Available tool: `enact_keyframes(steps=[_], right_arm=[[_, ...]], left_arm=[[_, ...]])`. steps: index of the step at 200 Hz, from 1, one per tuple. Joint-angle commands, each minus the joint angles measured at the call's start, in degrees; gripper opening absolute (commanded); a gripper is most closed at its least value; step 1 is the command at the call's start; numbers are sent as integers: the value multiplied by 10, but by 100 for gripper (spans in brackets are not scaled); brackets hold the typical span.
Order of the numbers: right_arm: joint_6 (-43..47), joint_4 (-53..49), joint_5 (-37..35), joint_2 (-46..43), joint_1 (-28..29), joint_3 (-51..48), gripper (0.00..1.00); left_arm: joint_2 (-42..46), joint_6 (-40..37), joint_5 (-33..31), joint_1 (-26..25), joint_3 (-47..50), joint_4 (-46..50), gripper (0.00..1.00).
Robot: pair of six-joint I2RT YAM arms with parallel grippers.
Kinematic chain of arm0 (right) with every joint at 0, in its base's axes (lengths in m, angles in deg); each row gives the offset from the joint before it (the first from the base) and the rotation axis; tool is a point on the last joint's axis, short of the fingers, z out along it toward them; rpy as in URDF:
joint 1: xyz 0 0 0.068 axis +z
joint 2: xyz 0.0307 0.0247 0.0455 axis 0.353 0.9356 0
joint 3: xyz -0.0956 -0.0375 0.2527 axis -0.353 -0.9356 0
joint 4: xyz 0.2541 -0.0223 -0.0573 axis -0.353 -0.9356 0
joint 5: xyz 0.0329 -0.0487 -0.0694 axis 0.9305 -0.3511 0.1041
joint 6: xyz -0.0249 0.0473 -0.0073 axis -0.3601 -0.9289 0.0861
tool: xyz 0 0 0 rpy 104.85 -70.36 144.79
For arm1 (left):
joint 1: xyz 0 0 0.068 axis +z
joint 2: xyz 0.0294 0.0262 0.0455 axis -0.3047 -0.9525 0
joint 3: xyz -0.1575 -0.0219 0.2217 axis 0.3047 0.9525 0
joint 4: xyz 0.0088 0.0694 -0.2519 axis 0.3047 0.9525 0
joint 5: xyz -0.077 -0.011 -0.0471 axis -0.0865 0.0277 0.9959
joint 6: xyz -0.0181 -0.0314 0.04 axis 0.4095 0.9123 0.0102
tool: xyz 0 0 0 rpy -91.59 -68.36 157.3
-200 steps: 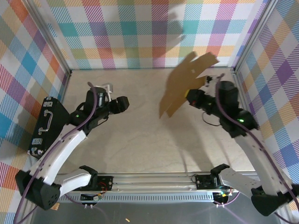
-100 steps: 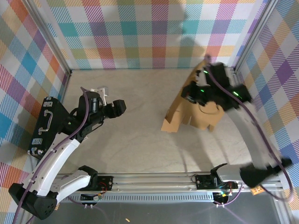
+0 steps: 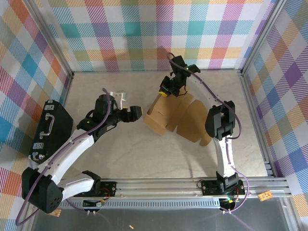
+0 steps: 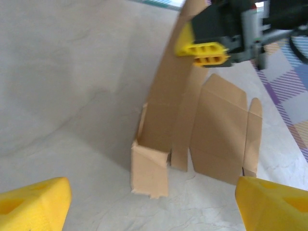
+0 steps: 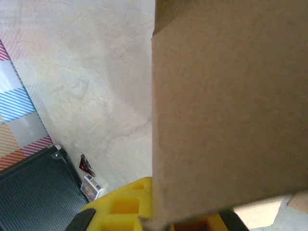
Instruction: Fold the paper box
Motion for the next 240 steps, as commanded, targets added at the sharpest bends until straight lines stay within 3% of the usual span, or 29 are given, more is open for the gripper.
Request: enact_keyframes(steps=[1,33,56,165,206,240], right_arm=[[-12,-11,28,-14,4,0,0],[-18,14,44,-43,3,-40,2],[-20,28,51,-65,3,-64,3],[-25,57,73,-125,3,-125,6],[-21,60,74,-132,3,-138,7],[-21,66,76,-136,3,-143,14]], left_arm=[[-36,-90,25,-21,-8,-90,89],[-125,-222,-11,-70,-87,-71,87],[-192,-280,-79,-99,-159,-21,84],[-278,-354,-154,-133,-205,-1,71],[-289,-355,-232,-144,-225,4,43],[-275,-350,-230,-150,-224,2,20]])
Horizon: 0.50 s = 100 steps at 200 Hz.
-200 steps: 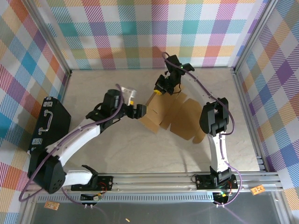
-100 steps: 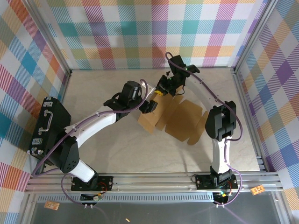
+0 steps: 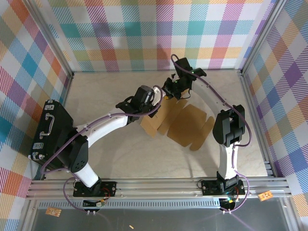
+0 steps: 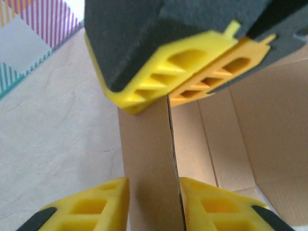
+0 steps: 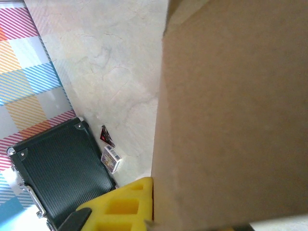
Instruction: Fold the paper box
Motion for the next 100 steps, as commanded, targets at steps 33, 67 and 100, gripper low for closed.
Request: enact_keyframes(steps=[33,67,100], right_arm=[[4,1,16,-33,3,-8,29],[35,13,2,-56,-6,-9,53],[166,50,-75,-126,-10,-37,71]], left_arm=[[15,-4,-26,-10,-36,33,0],[40,-18,-8,-8,-42,75,0],[74,-55,59,4,-46,112,0]])
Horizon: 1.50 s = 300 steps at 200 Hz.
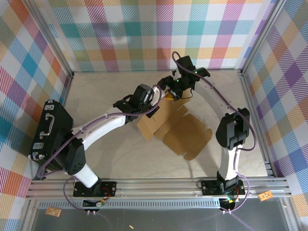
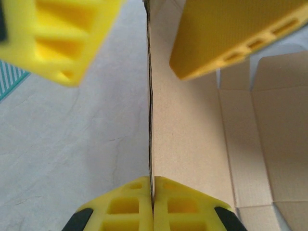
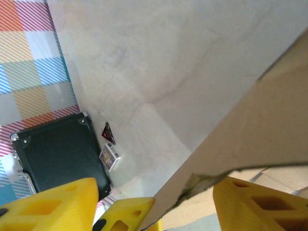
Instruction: Fold the paper box
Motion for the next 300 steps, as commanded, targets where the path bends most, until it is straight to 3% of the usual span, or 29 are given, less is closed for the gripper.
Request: enact_keyframes(steps=[1,37,55,81,95,134,188,227,275,300], right_arm=[[118,41,-62,-80,-6,-23,72],[296,213,-214,-234,-19,-214,85],[339,256,-223,-280,-48,-287,85],[372,281,-240,-314,-88,-336,81],[416,295,-232,-311,-89,-338,78],[467,272,-127,-248,-73,-289,67],[528,244,-136,-253,-18,-323,59],[559,229,-137,-256,21,-331,66],[549,234,-97,-253,35,-325,67],[540,236,-115,-288,29,-327,81]], left_arm=[[47,-39,56,9,-23,41,0],[66,-75,124,56,-47,111,0],[97,-91,118,58,4,57,0],[118,-142,138,65,23,63,0],[126,-155,141,67,29,57,0],[126,-168,165,69,31,57,0],[126,-152,139,69,45,34,0],[134,-138,156,69,58,16,0],[149,-145,159,69,75,7,0],[159,-163,135,69,88,4,0]])
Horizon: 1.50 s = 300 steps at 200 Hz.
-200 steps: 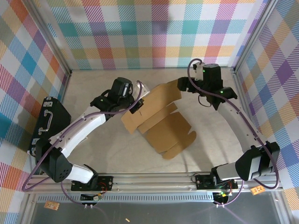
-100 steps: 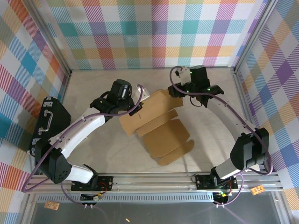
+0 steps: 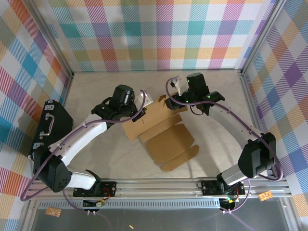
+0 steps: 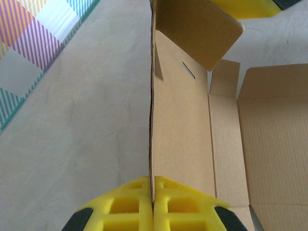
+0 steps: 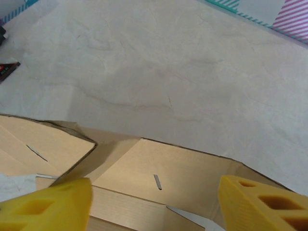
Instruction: Fold the paper box
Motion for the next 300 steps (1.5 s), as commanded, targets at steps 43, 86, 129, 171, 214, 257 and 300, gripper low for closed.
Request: enact_keyframes(steps=[43,86,129,171,214,257,300], right_arm=[[-130,82,-45,-111,-118,-65,86],[-154,94,-40,-53,-173,-84,86],[-127,106,41,28,-184,-74,80],[-61,97,224,32,-174,-90,70],[16,64,281,7,-111,-125,68],[70,61,328,-3,-55,-144,67],[69,71,332,-27,-50,-149,67]], left_arm=[[33,-37,-9,0,12,-20,0],[49,-55,12,0,25,-18,0],[55,-72,27,0,33,-17,0],[60,-81,37,1,47,-33,0],[60,-78,41,6,52,-49,0],[77,-78,63,8,72,-69,0],[70,-69,38,9,71,-72,0]])
